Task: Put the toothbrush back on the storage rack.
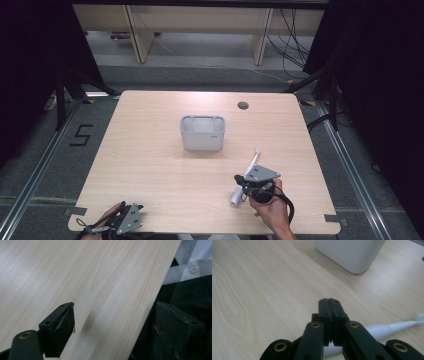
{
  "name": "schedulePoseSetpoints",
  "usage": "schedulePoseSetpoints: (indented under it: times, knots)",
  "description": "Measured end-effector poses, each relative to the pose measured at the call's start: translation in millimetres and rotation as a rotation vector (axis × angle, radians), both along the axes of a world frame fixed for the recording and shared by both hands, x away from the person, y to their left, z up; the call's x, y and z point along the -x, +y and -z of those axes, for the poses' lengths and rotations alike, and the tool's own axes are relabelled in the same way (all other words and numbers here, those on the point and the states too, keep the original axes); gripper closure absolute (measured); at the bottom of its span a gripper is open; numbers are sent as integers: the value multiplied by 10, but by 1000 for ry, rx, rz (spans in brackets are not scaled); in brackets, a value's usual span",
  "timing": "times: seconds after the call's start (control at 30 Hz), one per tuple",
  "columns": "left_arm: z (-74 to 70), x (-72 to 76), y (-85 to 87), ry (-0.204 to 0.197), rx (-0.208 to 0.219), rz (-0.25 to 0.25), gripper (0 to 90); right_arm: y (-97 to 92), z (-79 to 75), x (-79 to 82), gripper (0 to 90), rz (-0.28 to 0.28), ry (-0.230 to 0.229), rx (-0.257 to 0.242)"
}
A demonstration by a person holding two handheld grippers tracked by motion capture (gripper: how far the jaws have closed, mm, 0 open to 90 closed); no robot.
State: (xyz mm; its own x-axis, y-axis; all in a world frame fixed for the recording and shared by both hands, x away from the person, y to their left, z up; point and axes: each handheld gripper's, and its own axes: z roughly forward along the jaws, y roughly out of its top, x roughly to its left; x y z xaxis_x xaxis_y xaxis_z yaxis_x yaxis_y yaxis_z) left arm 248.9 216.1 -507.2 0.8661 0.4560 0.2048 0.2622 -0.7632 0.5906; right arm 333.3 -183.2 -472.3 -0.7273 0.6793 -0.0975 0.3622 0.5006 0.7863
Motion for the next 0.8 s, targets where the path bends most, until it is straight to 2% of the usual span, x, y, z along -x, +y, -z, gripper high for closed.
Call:
schedulePoseSetpoints:
  times: [0.07,0.1,0.2,0.33,0.37,0.4,0.47,0.5,0.6,0.8]
  knots:
    - [1,0,-1,-2,-1,0,163,30,1,-7,894,1,11,-5]
    - [2,1,-1,-3,-3,-1,163,51,-1,-22,896,-7,0,0]
    - [1,9,-4,-12,-3,-9,163,152,19,-51,900,-37,11,12]
    - [3,12,-2,-4,2,-16,163,212,45,-59,900,-58,4,30]
    - [-3,9,-1,-15,-3,-10,163,217,52,-60,900,-62,2,32]
    - [-5,9,0,-13,-3,-9,163,226,58,-45,900,-48,28,24]
    - [-4,9,1,-14,-3,-11,163,222,60,-53,900,-58,15,32]
    - [-6,10,3,-16,-5,-13,163,220,71,-58,900,-61,34,30]
    - [-9,10,2,-16,-3,-10,163,210,81,-57,900,-58,30,37]
    - [-13,7,7,-7,0,-2,163,221,113,-48,900,-68,57,49]
